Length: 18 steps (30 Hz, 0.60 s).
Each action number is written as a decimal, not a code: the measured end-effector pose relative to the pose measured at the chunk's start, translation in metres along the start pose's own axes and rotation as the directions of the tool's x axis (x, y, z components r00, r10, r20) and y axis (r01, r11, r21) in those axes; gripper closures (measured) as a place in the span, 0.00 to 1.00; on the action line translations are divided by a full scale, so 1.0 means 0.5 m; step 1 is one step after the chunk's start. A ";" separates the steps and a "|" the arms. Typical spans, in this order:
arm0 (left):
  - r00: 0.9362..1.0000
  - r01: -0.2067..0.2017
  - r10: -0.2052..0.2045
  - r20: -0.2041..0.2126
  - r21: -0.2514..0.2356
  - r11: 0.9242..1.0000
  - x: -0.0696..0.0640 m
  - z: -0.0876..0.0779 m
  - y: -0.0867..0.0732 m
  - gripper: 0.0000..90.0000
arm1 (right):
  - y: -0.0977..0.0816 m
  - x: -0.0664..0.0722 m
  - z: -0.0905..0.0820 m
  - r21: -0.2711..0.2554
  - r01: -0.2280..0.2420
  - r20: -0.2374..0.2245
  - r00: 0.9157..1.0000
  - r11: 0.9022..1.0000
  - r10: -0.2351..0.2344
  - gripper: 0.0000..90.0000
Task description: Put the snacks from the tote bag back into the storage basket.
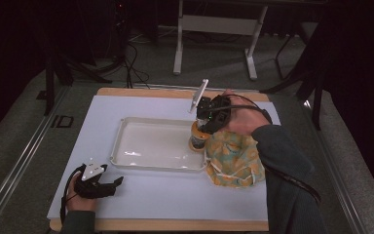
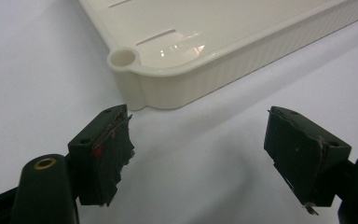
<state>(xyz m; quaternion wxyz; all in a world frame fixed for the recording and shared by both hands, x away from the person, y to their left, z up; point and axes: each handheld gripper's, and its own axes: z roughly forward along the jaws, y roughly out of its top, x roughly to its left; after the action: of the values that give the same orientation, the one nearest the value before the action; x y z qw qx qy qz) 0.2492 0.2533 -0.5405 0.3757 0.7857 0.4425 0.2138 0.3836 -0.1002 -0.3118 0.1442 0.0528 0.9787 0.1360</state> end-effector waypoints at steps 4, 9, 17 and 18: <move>1.000 0.000 0.000 0.000 0.001 1.000 0.000 0.000 0.000 0.26 | 0.003 0.006 0.006 0.001 0.009 -0.010 1.000 1.000 -0.009 0.66; 1.000 0.001 -0.001 0.000 0.001 1.000 0.000 0.000 0.000 0.26 | 0.006 0.009 0.013 0.005 0.014 -0.019 1.000 1.000 -0.014 0.66; 1.000 0.001 -0.001 0.000 0.001 1.000 0.000 0.000 0.000 0.26 | 0.009 0.014 0.020 0.009 0.018 -0.032 0.999 1.000 -0.017 0.66; 1.000 0.001 -0.001 0.000 0.001 1.000 0.000 0.000 0.000 0.26 | 0.010 0.015 0.024 0.010 0.026 -0.036 0.999 1.000 -0.025 0.66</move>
<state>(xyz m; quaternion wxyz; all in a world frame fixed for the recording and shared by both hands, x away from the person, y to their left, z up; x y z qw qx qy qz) 0.2493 0.2533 -0.5404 0.3755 0.7857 0.4429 0.2136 0.3805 -0.0913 -0.3233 0.1279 0.0385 0.9825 0.1301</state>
